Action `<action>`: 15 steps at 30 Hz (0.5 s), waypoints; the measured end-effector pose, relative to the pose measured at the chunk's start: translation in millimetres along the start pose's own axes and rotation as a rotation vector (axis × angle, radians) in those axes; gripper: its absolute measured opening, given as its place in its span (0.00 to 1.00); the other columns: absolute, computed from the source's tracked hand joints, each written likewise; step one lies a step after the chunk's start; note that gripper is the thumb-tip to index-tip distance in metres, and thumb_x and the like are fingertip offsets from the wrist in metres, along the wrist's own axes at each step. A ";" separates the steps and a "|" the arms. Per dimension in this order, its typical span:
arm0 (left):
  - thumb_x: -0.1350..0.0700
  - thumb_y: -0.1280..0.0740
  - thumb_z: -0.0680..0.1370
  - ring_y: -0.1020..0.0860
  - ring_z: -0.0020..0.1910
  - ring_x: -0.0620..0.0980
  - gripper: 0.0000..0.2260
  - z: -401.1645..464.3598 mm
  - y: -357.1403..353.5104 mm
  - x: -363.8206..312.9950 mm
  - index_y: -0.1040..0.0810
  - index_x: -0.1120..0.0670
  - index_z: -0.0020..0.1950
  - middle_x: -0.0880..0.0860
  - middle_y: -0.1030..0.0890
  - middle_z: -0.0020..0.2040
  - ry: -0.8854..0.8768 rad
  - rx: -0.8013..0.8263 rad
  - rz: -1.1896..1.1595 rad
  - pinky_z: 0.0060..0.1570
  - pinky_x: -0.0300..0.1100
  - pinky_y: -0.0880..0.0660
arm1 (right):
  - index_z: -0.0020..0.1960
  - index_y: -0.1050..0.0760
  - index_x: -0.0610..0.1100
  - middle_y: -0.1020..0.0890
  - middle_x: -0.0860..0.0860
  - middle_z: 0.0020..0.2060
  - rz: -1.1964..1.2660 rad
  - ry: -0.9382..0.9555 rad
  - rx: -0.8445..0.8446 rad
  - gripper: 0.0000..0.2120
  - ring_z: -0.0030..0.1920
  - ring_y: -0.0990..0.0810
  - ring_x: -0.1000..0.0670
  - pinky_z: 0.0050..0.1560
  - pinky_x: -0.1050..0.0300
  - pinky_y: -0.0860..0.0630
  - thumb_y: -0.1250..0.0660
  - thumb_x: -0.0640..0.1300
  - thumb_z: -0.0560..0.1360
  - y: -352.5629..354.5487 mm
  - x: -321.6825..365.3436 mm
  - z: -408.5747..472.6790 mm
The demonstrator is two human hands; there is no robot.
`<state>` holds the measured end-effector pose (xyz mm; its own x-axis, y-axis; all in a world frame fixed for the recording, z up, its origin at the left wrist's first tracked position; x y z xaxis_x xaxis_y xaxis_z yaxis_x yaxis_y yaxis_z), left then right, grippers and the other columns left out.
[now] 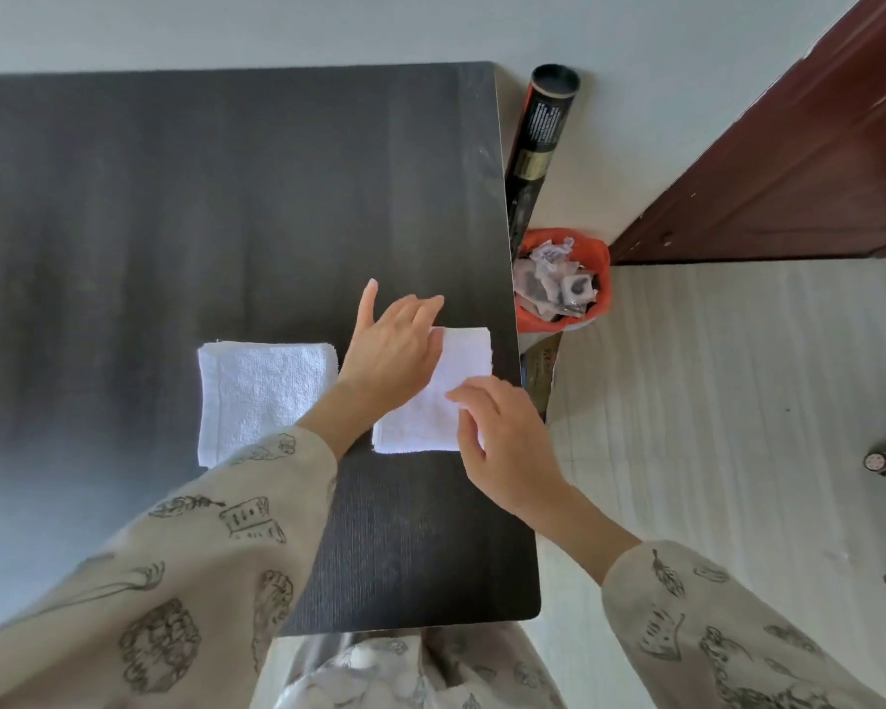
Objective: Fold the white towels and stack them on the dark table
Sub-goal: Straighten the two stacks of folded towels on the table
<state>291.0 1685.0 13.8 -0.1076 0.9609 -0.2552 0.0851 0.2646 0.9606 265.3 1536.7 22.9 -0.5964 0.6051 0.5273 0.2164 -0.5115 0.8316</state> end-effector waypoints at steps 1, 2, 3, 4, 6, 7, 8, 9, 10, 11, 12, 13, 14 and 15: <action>0.53 0.50 0.81 0.26 0.62 0.54 0.18 10.9 3.0 -2.7 0.31 0.57 0.67 0.55 0.23 0.61 0.007 0.103 -0.029 0.69 0.54 0.40 | 0.50 0.20 0.43 0.17 0.48 0.46 0.044 0.003 0.123 0.12 0.44 0.19 0.49 0.50 0.56 0.20 0.41 0.46 0.76 2.9 6.9 -3.7; 0.53 0.50 0.82 0.25 0.58 0.54 0.17 20.3 2.9 -5.6 0.30 0.57 0.65 0.55 0.23 0.60 -0.004 0.200 -0.028 0.65 0.51 0.33 | 0.51 0.21 0.43 0.17 0.49 0.46 0.073 -0.015 0.311 0.12 0.43 0.19 0.50 0.48 0.57 0.19 0.42 0.45 0.77 -0.2 11.4 -6.7; 0.54 0.50 0.82 0.24 0.54 0.54 0.15 27.0 2.8 -9.4 0.29 0.57 0.63 0.55 0.23 0.58 -0.042 0.274 -0.002 0.59 0.50 0.28 | 0.54 0.22 0.44 0.17 0.49 0.49 0.083 -0.044 0.521 0.13 0.46 0.19 0.50 0.51 0.58 0.21 0.43 0.46 0.79 -8.6 13.5 -11.4; 0.55 0.49 0.82 0.23 0.51 0.54 0.14 31.0 1.5 -13.1 0.29 0.58 0.61 0.56 0.22 0.55 -0.082 0.333 0.028 0.55 0.49 0.25 | 0.57 0.23 0.44 0.18 0.50 0.52 0.077 -0.062 0.696 0.14 0.49 0.20 0.51 0.54 0.60 0.23 0.44 0.47 0.80 -18.5 13.7 -17.7; 0.56 0.48 0.82 0.23 0.48 0.53 0.12 33.1 -2.0 -14.2 0.30 0.57 0.61 0.55 0.23 0.50 -0.100 0.383 0.028 0.51 0.48 0.24 | 0.59 0.25 0.43 0.19 0.49 0.54 0.061 -0.068 0.835 0.15 0.50 0.20 0.50 0.55 0.62 0.24 0.46 0.48 0.81 -34.6 13.3 -24.6; 0.57 0.47 0.82 0.23 0.45 0.52 0.11 32.7 -5.0 -13.2 0.30 0.57 0.61 0.55 0.24 0.46 -0.094 0.384 0.023 0.49 0.46 0.24 | 0.58 0.25 0.42 0.19 0.48 0.53 0.061 -0.073 0.837 0.15 0.50 0.20 0.50 0.54 0.60 0.23 0.47 0.47 0.81 -39.5 13.2 -24.7; 0.57 0.47 0.82 0.24 0.43 0.51 0.11 31.9 -5.3 -13.0 0.31 0.57 0.61 0.55 0.26 0.44 -0.091 0.363 0.027 0.45 0.44 0.24 | 0.57 0.25 0.41 0.19 0.48 0.52 0.061 -0.080 0.825 0.15 0.49 0.20 0.50 0.54 0.59 0.23 0.47 0.47 0.81 -42.9 14.0 -23.8; 0.58 0.46 0.81 0.25 0.41 0.50 0.10 31.4 -4.5 -12.3 0.31 0.57 0.61 0.54 0.28 0.42 -0.085 0.331 0.020 0.42 0.42 0.25 | 0.56 0.25 0.41 0.19 0.48 0.51 0.065 -0.083 0.813 0.14 0.48 0.20 0.50 0.53 0.59 0.22 0.46 0.47 0.81 -45.5 14.9 -22.5; 0.59 0.45 0.81 0.26 0.41 0.49 0.11 30.8 -3.9 -11.8 0.32 0.57 0.62 0.54 0.28 0.42 -0.090 0.311 0.019 0.41 0.40 0.26 | 0.56 0.26 0.41 0.19 0.48 0.52 0.069 -0.085 0.806 0.14 0.48 0.20 0.50 0.52 0.60 0.23 0.46 0.47 0.81 -47.4 15.5 -21.5; 0.59 0.45 0.81 0.25 0.42 0.49 0.12 30.3 -4.1 -11.7 0.33 0.57 0.64 0.54 0.27 0.44 -0.101 0.297 0.019 0.42 0.40 0.25 | 0.57 0.26 0.42 0.20 0.48 0.53 0.072 -0.079 0.794 0.13 0.49 0.20 0.51 0.53 0.60 0.24 0.46 0.47 0.81 -47.9 16.6 -20.3; 0.59 0.45 0.81 0.24 0.44 0.50 0.13 29.8 -4.8 -10.8 0.34 0.57 0.65 0.54 0.25 0.47 -0.109 0.302 0.031 0.44 0.41 0.24 | 0.59 0.27 0.42 0.20 0.49 0.55 0.071 -0.069 0.783 0.13 0.51 0.20 0.51 0.55 0.60 0.25 0.45 0.47 0.81 -47.4 18.1 -18.8; 0.58 0.46 0.81 0.23 0.45 0.50 0.14 29.2 -5.1 -9.8 0.34 0.56 0.67 0.55 0.24 0.50 -0.118 0.313 0.045 0.46 0.42 0.23 | 0.61 0.28 0.43 0.21 0.49 0.57 0.067 -0.057 0.772 0.14 0.53 0.20 0.50 0.56 0.59 0.25 0.45 0.47 0.81 -46.5 19.6 -17.5; 0.57 0.47 0.81 0.23 0.47 0.51 0.15 28.4 -6.2 -9.2 0.35 0.56 0.67 0.55 0.24 0.52 -0.133 0.336 0.067 0.48 0.42 0.23 | 0.62 0.28 0.43 0.21 0.49 0.59 0.062 -0.050 0.766 0.15 0.55 0.21 0.50 0.58 0.59 0.26 0.46 0.47 0.81 -45.8 20.8 -17.1; 0.56 0.48 0.82 0.23 0.48 0.51 0.15 27.6 -6.0 -9.9 0.35 0.56 0.68 0.56 0.23 0.53 -0.140 0.363 0.079 0.48 0.42 0.23 | 0.63 0.29 0.43 0.22 0.50 0.60 0.060 -0.047 0.766 0.15 0.56 0.21 0.50 0.58 0.58 0.26 0.45 0.47 0.81 -45.9 21.2 -18.0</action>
<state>318.9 1676.2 7.5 0.0473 0.9747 -0.2184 0.4351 0.1767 0.8829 228.8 1562.0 -7.2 -0.5373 0.6237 0.5677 0.7324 0.0112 0.6808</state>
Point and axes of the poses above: each hand's wrist, its own z-axis towards the middle knuckle, its own y-axis out of the back of the hand, x = y × z, the point moved 4 cm from there along z, towards the middle knuckle
